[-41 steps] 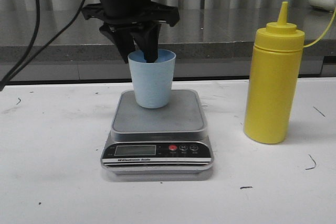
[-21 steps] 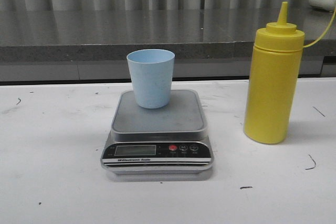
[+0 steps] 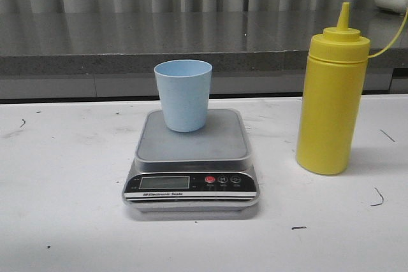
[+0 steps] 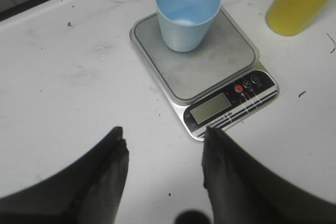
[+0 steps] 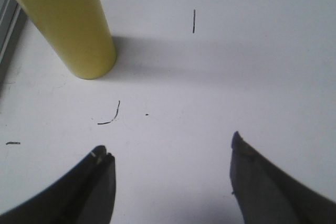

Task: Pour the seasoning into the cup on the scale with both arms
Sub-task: 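Open the left gripper and raise it away from the cup, then move the right gripper to the yellow squeeze bottle and grasp it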

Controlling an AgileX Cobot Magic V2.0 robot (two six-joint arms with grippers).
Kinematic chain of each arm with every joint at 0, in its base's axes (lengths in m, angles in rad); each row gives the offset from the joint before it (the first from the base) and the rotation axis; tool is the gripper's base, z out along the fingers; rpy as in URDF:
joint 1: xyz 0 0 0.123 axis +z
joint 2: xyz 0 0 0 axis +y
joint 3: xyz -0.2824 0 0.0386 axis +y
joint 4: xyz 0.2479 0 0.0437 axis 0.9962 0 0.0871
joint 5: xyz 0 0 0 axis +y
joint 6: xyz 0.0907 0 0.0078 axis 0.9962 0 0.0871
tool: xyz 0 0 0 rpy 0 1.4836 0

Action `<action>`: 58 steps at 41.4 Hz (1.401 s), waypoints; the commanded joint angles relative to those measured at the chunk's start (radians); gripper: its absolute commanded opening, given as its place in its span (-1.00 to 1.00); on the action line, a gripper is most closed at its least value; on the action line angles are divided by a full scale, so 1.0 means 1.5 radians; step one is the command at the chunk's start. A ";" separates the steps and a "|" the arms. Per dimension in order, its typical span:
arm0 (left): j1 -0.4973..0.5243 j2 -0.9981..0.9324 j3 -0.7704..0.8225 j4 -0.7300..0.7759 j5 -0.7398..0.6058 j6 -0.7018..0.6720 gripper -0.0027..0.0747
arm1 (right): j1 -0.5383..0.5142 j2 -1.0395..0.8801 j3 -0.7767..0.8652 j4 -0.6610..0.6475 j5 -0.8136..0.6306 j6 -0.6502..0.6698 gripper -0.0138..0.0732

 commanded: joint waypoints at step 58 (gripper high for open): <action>-0.002 -0.323 0.137 -0.004 -0.072 -0.026 -0.07 | 0.007 0.045 -0.021 0.006 -0.061 -0.022 0.46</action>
